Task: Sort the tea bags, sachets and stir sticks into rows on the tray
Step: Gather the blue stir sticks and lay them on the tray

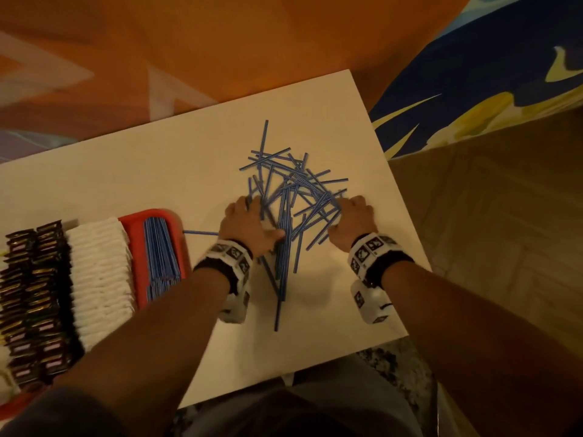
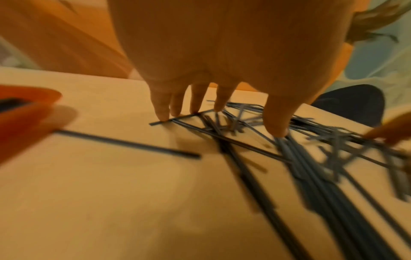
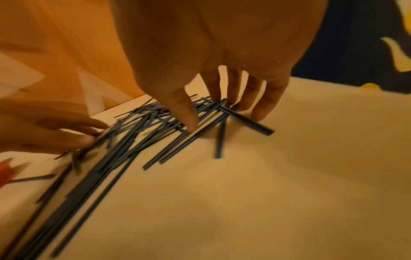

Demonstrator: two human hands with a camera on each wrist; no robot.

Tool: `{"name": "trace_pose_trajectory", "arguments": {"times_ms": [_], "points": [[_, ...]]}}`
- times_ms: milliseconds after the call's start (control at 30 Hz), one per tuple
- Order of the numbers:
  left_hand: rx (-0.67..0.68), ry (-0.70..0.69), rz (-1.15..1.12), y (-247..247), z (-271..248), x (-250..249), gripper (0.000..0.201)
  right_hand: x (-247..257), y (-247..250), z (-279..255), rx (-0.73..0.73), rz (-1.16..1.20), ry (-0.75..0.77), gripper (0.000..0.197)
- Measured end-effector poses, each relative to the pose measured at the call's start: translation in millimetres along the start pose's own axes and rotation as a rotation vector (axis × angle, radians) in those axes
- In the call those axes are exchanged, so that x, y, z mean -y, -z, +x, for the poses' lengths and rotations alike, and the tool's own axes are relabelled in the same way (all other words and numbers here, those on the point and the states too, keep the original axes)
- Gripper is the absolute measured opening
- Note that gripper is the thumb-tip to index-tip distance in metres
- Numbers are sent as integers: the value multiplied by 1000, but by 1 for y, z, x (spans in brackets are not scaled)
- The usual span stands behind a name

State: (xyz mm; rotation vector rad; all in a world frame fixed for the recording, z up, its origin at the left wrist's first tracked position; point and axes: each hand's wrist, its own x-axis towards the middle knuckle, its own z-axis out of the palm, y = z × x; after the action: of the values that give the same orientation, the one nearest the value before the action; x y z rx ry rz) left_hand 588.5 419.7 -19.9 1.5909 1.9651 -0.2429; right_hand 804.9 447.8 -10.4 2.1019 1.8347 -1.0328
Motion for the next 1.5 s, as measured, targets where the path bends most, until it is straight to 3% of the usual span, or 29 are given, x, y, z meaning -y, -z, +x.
{"name": "trace_pose_trajectory", "arguments": {"times_ms": [100,267,433,533,667,733,1167,1500], "points": [[-41,-27,39,-22,-22,-24,104,16,-17,-10,72,85,40,74],[-69,-33,-100,-37,-28,-44,76,30,-40,-20,190,216,153,74],[-146,35,-109,-29,-24,-40,76,13,-36,-22,3,441,54,64],[-120,108,-123,-27,-20,-49,79,6,-37,-25,-4,473,0,55],[-87,145,-180,-24,-9,-61,61,1,-40,-28,6,511,-6,47],[-68,160,-222,-22,-6,-62,62,-2,-41,-27,17,523,-22,45],[59,356,-496,-8,11,-41,40,-9,-42,-24,51,523,-10,37],[75,362,-803,-6,-2,-17,27,-3,-40,-22,67,575,-65,35]]}}
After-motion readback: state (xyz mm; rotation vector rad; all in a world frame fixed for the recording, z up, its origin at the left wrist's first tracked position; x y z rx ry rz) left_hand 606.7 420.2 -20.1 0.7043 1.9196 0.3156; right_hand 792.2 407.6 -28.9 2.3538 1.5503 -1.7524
